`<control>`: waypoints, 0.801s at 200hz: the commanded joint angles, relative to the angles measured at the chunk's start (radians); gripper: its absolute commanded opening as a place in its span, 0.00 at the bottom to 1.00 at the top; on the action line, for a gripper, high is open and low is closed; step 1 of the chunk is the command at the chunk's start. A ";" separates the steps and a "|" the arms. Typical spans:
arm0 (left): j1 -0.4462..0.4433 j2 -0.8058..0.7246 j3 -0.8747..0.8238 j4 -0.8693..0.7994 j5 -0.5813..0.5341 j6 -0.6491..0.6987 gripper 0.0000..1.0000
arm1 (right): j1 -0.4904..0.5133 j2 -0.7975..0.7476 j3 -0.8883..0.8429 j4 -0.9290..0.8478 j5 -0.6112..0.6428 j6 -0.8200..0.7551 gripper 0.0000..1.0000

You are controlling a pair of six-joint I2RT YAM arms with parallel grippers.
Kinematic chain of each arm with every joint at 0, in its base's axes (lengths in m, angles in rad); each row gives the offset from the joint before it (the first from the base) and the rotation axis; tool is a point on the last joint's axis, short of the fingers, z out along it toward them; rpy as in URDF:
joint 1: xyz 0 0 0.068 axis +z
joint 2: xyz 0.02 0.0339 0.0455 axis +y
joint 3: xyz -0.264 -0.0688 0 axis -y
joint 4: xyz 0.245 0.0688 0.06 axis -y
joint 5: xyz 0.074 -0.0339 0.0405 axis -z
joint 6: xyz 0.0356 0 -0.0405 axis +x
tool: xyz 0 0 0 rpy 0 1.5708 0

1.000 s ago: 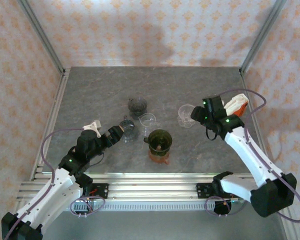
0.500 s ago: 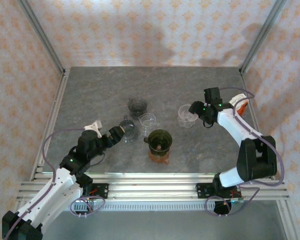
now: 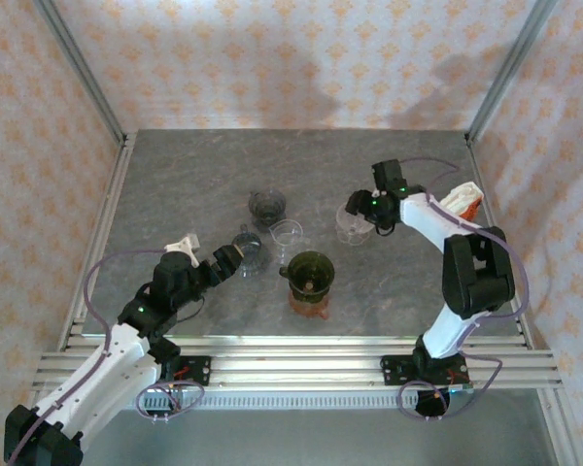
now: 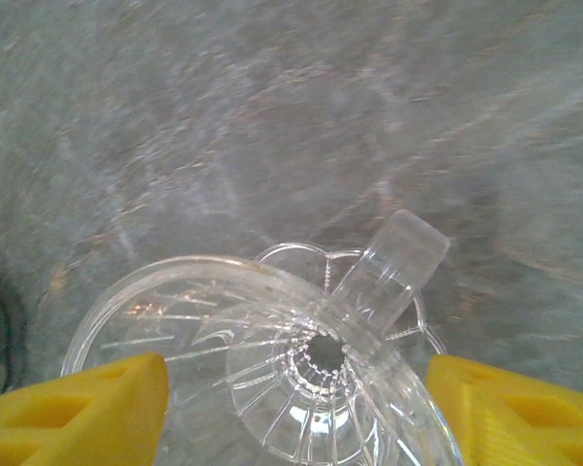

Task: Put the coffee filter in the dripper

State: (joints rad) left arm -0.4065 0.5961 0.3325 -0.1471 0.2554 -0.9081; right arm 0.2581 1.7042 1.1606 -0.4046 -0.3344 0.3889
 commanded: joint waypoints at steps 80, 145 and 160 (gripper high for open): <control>-0.009 -0.040 -0.024 0.015 0.005 0.011 1.00 | -0.100 -0.250 -0.105 -0.077 0.216 0.054 0.72; -0.009 -0.009 -0.033 0.052 0.024 0.013 1.00 | -0.391 -0.373 -0.248 -0.068 0.256 0.084 0.57; -0.007 0.002 -0.030 0.056 0.030 0.020 1.00 | -0.428 -0.351 -0.232 -0.078 0.270 0.093 0.53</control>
State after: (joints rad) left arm -0.4065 0.5846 0.3000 -0.1329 0.2604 -0.9081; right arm -0.1215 1.3327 0.9180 -0.4583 -0.1226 0.4629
